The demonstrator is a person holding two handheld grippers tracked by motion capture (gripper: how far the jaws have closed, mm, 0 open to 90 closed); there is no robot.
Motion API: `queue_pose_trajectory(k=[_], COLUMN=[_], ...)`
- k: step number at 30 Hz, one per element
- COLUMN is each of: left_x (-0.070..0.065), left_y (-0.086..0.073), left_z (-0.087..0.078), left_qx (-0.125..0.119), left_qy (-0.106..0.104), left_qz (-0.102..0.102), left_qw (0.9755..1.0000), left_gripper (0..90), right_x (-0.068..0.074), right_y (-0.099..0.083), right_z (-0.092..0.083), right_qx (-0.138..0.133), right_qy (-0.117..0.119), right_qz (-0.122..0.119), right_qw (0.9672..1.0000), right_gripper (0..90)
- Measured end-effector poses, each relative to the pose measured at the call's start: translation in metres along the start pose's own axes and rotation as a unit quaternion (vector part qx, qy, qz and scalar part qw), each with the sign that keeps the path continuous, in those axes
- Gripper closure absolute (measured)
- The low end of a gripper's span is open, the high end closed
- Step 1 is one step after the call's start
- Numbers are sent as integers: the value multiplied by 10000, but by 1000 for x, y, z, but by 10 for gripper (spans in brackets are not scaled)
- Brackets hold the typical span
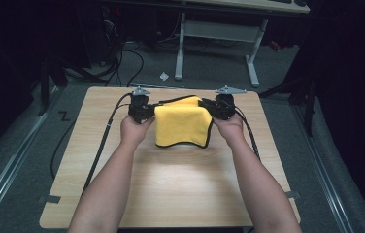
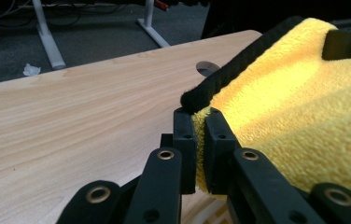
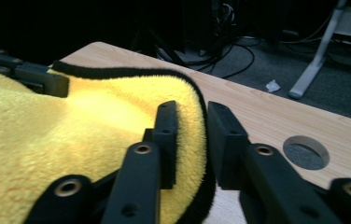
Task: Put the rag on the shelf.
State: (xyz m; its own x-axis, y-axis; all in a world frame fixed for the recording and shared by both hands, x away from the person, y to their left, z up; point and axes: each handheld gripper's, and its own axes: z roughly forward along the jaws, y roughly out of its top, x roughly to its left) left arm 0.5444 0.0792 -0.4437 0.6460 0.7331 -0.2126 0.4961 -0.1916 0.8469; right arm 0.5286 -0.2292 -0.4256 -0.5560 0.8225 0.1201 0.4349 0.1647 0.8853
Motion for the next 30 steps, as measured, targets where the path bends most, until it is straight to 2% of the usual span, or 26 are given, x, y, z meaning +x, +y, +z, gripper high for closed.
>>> queue_pose_trajectory(k=[2, 5, 10, 15, 19, 21, 25, 30], left_x=[1, 2, 3, 3, 6, 7, 8, 11], left_y=[-2, -4, -6, -8, -8, -7, -8, -11], left_z=[0, 1, 1, -2, -9, -15, -30, -53], left_qx=[30, 115, 160, 112, 76, -27, -197, -265], left_qy=[-30, -89, -122, -51, 109, 212, 439, 705], left_qz=[-7, -32, -76, -113, -159, -154, -270, -236], left_qw=[10000, 9999, 9998, 9999, 9998, 9997, 9985, 9969], left_gripper=[850, 846, 837, 709, 629, 597, 533, 524], right_x=[-1, -4, -7, -9, -12, -12, -12, -12], right_y=[1, 3, 5, 5, 2, 1, -2, -6], right_z=[-2, -7, -17, -25, -30, -32, -39, -45], right_qx=[-11, -92, -227, -354, -367, -386, -322, -239], right_qy=[-165, -272, -454, -675, -798, -848, -915, -1010], right_qz=[-11, 15, -38, -60, -93, -124, -165, -289], right_qw=[9999, 9996, 9987, 9971, 9961, 9956, 9951, 9942], right_gripper=[686, 601, 562, 527, 517, 513, 508, 501])
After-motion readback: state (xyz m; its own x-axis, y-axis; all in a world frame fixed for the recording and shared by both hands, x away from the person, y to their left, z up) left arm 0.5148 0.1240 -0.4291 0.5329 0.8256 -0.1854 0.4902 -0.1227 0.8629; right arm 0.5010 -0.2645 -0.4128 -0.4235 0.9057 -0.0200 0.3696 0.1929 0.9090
